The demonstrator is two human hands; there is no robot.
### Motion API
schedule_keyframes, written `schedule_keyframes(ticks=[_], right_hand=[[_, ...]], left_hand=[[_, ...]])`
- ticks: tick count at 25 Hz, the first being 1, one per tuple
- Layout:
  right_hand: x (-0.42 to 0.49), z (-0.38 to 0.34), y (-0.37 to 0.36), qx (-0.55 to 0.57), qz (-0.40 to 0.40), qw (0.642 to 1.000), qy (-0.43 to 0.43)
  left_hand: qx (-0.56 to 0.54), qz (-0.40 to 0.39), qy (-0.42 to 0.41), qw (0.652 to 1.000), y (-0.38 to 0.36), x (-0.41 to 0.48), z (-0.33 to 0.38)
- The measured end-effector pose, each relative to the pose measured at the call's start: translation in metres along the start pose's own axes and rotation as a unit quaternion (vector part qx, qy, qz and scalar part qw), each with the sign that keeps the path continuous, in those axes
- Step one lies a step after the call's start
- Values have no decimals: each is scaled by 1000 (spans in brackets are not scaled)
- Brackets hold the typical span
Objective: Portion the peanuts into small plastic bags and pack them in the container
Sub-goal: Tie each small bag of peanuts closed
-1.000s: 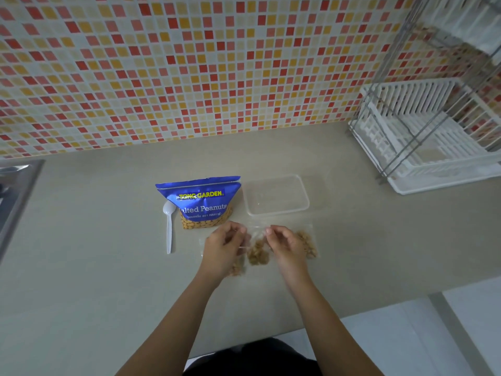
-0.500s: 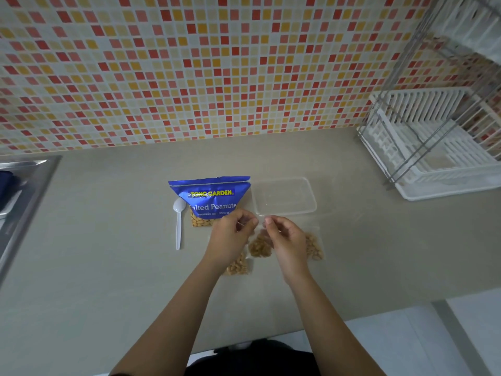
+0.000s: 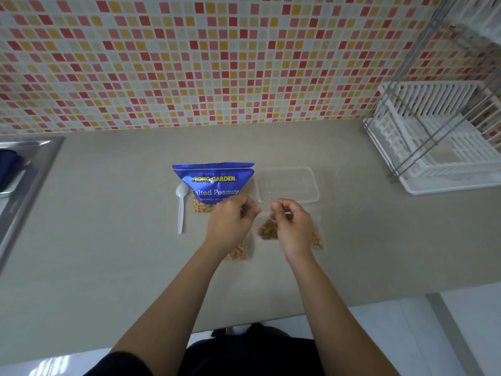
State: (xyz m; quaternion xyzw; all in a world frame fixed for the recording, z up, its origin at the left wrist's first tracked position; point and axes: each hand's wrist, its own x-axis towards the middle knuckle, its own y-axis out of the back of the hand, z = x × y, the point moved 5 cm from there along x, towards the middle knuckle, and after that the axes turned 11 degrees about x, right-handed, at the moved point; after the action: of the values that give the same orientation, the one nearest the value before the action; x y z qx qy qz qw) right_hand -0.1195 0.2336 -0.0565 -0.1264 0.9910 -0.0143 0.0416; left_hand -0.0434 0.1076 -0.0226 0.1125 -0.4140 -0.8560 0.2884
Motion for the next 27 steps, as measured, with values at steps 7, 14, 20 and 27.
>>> schedule_keyframes(ticks=[7, 14, 20, 27], right_hand=[[0, 18, 1, 161, -14, 974, -157], [15, 38, 28, -3, -46, 992, -121], [49, 49, 70, -322, -101, 937, 95], [62, 72, 63, -488, -237, 834, 99]], left_hand=[[-183, -97, 73, 976, -31, -23, -21], [-120, -64, 164, 977, -58, -46, -44], [9, -65, 142, 988, -81, -44, -42], [213, -14, 39, 976, -92, -52, -38]])
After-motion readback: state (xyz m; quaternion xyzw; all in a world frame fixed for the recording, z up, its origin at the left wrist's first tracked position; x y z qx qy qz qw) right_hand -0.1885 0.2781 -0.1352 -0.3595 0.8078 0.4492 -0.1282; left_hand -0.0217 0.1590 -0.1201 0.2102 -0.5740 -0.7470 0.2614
